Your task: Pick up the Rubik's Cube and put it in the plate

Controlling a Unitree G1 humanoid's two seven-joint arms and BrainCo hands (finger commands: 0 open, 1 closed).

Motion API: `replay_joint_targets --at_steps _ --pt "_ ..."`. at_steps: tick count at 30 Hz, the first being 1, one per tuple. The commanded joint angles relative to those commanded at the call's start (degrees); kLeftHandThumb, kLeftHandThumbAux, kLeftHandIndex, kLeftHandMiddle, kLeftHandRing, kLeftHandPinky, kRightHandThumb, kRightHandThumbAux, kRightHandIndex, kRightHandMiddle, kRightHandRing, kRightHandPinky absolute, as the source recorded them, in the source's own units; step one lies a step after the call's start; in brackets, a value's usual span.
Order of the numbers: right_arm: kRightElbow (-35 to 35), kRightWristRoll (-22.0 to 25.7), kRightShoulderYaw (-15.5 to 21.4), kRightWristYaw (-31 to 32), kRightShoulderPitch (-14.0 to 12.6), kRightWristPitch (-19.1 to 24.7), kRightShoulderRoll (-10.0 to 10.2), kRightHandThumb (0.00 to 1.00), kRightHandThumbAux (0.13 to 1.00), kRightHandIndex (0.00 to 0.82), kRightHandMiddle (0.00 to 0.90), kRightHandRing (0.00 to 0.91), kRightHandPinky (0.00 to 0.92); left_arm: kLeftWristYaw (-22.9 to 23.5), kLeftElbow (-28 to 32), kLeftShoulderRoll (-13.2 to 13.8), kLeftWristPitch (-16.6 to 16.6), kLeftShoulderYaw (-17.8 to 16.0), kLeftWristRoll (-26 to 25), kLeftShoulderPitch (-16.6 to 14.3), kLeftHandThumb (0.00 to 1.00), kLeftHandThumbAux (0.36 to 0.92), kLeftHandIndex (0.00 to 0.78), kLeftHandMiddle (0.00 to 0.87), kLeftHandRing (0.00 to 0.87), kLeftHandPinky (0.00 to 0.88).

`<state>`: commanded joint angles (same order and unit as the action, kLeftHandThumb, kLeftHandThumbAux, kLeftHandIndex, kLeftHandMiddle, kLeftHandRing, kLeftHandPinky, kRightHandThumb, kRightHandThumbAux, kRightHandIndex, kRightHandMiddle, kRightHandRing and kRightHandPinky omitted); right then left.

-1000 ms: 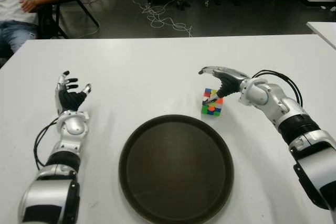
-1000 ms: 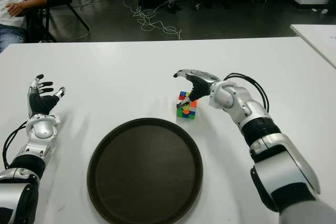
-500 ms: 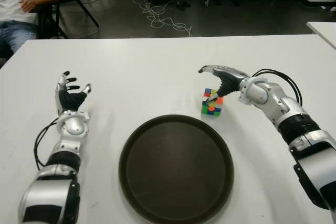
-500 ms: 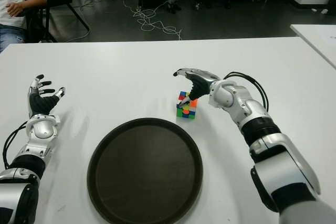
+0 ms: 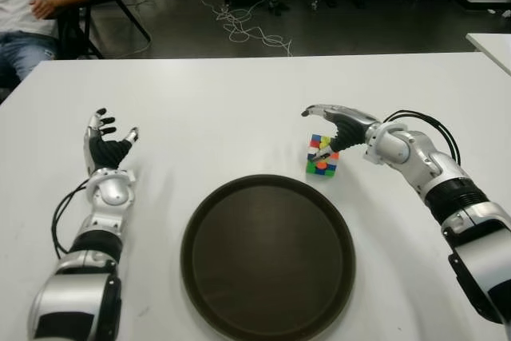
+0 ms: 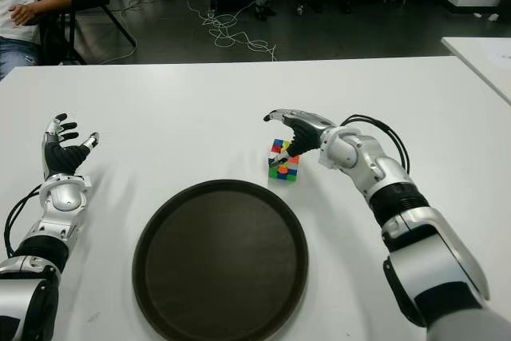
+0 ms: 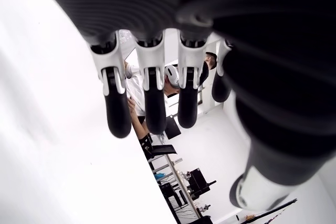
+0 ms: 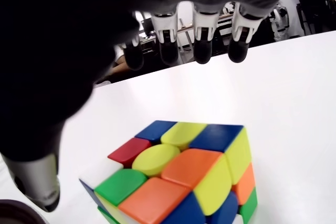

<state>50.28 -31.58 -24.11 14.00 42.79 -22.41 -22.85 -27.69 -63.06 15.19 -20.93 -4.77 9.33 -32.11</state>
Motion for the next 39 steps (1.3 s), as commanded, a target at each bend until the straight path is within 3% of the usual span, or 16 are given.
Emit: replay_joint_targets --at_steps 5,10,17,39 --pt "0.5 1.9 0.7 1.1 -1.0 -1.5 0.1 0.0 0.65 0.038 0.061 0.053 0.014 -0.2 -0.1 0.0 0.2 -0.1 0.0 -0.1 0.104 0.785 0.132 0.227 0.282 0.367" --pt "1.1 2.9 1.2 -0.1 -2.0 -4.2 0.0 0.0 0.657 0.047 0.068 0.062 0.016 -0.1 0.0 0.1 0.6 0.1 0.2 -0.1 0.076 0.775 0.14 0.245 0.307 0.397" --pt "1.9 2.6 1.0 -0.7 -2.6 -6.0 -0.3 0.0 0.656 0.053 0.079 0.071 0.019 -0.2 0.1 0.1 0.6 0.1 0.4 -0.1 0.071 0.772 0.139 0.224 0.273 0.352" --pt "-1.8 2.9 0.8 3.8 -5.3 -1.3 -0.2 0.0 0.669 0.063 0.099 0.088 0.045 0.1 0.0 0.0 0.3 -0.3 -0.1 -0.1 0.111 0.775 0.136 0.256 0.312 0.378"
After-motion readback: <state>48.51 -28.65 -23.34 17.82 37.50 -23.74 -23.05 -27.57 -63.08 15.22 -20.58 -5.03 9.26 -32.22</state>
